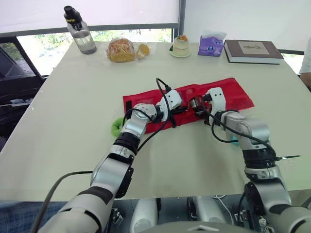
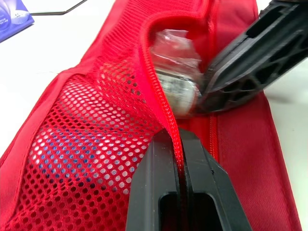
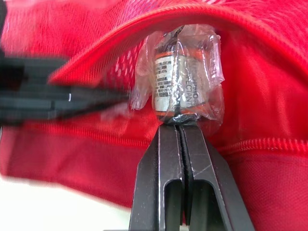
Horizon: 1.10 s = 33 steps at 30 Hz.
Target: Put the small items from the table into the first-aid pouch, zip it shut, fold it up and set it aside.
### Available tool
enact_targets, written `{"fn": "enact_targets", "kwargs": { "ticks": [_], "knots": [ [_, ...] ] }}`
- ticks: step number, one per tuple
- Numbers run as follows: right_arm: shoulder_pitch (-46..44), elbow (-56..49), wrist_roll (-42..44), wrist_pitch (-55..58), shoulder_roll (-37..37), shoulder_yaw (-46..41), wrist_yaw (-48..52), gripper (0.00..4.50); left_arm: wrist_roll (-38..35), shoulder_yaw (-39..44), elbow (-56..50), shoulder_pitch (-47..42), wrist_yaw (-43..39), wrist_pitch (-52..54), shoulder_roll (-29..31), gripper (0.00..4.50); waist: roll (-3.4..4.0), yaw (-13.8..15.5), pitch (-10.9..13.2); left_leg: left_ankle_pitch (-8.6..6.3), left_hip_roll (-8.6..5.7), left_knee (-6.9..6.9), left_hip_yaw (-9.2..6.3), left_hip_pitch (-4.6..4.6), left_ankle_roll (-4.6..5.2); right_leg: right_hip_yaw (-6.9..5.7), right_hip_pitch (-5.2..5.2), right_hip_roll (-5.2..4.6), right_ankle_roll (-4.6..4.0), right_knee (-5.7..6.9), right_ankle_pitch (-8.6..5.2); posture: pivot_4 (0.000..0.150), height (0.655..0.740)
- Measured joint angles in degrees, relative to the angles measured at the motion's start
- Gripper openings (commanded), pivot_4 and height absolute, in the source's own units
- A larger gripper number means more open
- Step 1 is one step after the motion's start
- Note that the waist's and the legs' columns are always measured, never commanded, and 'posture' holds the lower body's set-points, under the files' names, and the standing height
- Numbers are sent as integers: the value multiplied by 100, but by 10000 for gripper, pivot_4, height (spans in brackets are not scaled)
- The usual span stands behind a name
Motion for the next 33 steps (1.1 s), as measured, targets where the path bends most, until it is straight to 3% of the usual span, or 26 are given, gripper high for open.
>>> {"fn": "enact_targets", "kwargs": {
  "ticks": [33],
  "knots": [
    [29, -412, 40, 135, -102, -18, -20, 104, 227, -190, 52, 125, 258, -824, -96, 0, 0, 14, 0, 0, 0, -1, 2, -2, 0, 0, 0, -1, 0, -3, 0, 1500, 7400]
  ]
}}
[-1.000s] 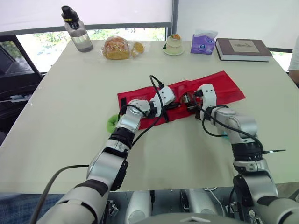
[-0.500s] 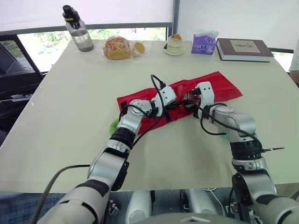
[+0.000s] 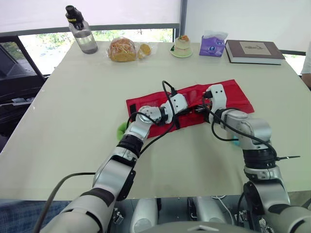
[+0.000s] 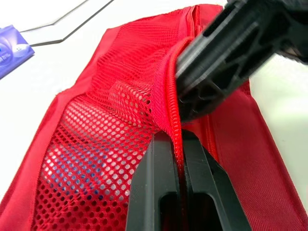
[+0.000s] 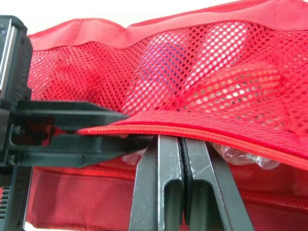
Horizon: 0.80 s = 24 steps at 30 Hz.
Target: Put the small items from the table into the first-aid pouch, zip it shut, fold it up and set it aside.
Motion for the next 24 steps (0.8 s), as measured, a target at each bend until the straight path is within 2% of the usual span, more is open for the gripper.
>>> {"fn": "enact_targets", "kwargs": {
  "ticks": [6, 13, 18, 24],
  "knots": [
    [0, 76, -20, -145, -6, 0, -110, 104, -1, -14, -5, 25, 0, -18, 2, 0, 0, 0, 0, 0, 0, 0, 0, 0, 0, 0, 0, 0, 0, 0, 0, 1500, 7400],
    [56, 367, -68, -581, 342, -14, -468, 104, -3, -14, -5, 30, -1, -18, 12, 0, 0, -3, 0, 0, 0, 1, 0, 2, 0, 0, 1, 0, 0, 1, 0, 1500, 7400],
    [76, 865, -12, -1295, 867, -288, -854, 104, -9, 18, -8, 31, 1, -14, 13, 0, 0, -9, 0, 0, 1, 2, 1, 5, 0, 2, 2, 1, 1, 3, 0, 1500, 7400],
    [119, 1267, 6, -1974, 1076, -402, -994, 104, -10, 32, -9, 28, 3, -11, 5, 0, 0, -12, 0, 1, 1, 6, 1, 8, 1, 2, 6, 1, 1, 4, 1, 1500, 7400]
  ]
}}
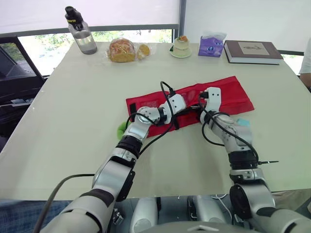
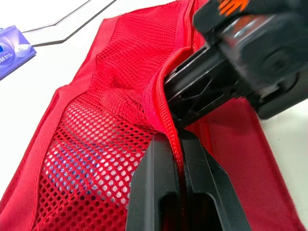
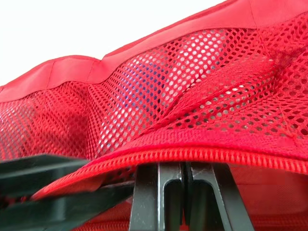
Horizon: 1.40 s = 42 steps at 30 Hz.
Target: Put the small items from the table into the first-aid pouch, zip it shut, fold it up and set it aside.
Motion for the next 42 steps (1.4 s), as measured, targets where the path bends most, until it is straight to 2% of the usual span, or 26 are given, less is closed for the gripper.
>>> {"fn": "enact_targets", "kwargs": {
  "ticks": [14, 21, 36, 42],
  "knots": [
    [20, 309, 321, -657, 57, -290, -590, 104, -30, -44, -73, -54, 1, -50, -130, 0, 0, 10, 0, 0, 0, 0, 2, -3, 0, 1, 0, -1, 0, -2, 0, 1500, 7400],
    [141, 161, 414, -612, -21, -312, -569, 104, -41, -70, -77, -25, -73, -56, -110, 0, 0, 5, 0, 0, 1, -9, 1, -3, 0, 1, -2, 0, -1, -5, -1, 1500, 7400],
    [1389, -2434, 634, 1297, -1388, 633, 647, 104, -19, -67, 428, -184, -268, -289, 246, 0, 0, -24, 0, -1, 21, -12, 6, 0, 0, 2, -5, 17, -2, -8, -2, 1500, 7400],
    [1956, -3114, 623, 1048, -1885, 660, 1103, 104, 5, -59, 723, -347, -336, -454, 442, 0, 0, 7, 1, -1, 19, -9, 10, -3, 0, 3, -4, 14, -1, -12, -2, 1500, 7400]
  ]
}}
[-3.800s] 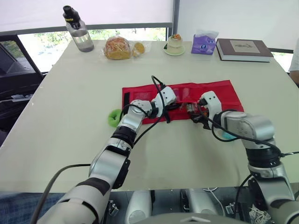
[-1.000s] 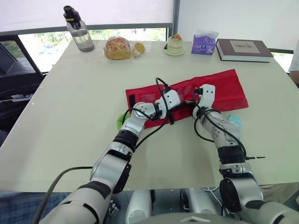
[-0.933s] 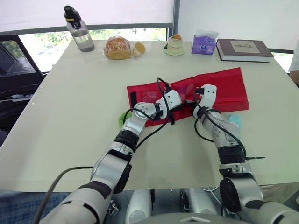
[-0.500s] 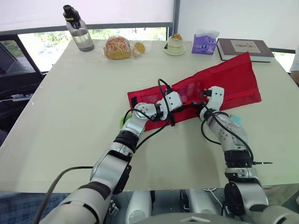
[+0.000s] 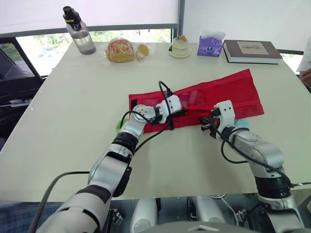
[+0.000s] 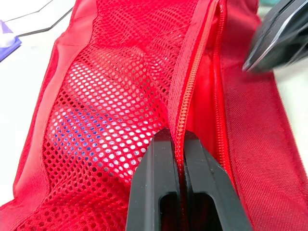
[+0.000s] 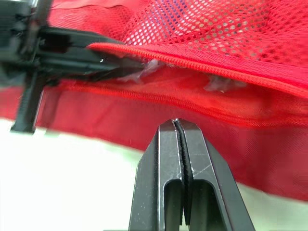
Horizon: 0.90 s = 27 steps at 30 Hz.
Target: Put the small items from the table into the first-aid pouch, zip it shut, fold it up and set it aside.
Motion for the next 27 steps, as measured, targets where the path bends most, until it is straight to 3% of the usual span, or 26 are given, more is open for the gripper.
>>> {"fn": "enact_targets", "kwargs": {
  "ticks": [10, 16, 20, 23, 27],
  "knots": [
    [1318, -508, 226, -2049, -1077, -1105, 1689, 104, -102, 215, -348, 306, 38, 189, 231, 0, -1, -16, 1, 0, 0, 2, 5, 6, 0, 5, 2, 1, 3, 2, -1, 1500, 7400],
    [1726, -638, 1295, -2110, -1659, -2392, 2632, 16994, -25, 223, -815, 589, 334, 514, 601, 0, -1, -27, 1, 0, 9, 3, 4, 18, 0, 5, 10, 8, 2, 4, 0, 1500, 7400],
    [1974, -772, 1827, -2098, -1876, -2868, 3034, 34306, 80, 252, -1180, 672, 686, 1045, 835, 0, -1, -27, 1, 0, 12, 4, 2, 23, 0, 6, 12, 11, 3, 7, -1, 1500, 7400],
    [2132, -949, 2110, -2071, -2003, -3001, 3202, 44756, 140, 302, -1428, 785, 941, 1397, 999, 0, -1, -37, 1, 0, 15, 3, 5, 28, -1, 9, 14, 12, 4, 7, -1, 1500, 7400],
    [2168, -1084, 2502, -2021, -2125, -3192, 3248, 44756, 144, 433, -1693, 913, 1198, 1833, 1121, 0, -2, -29, 0, 0, 15, 5, 8, 27, -1, 9, 15, 10, 3, 6, -1, 1500, 7400]
  ]
}}
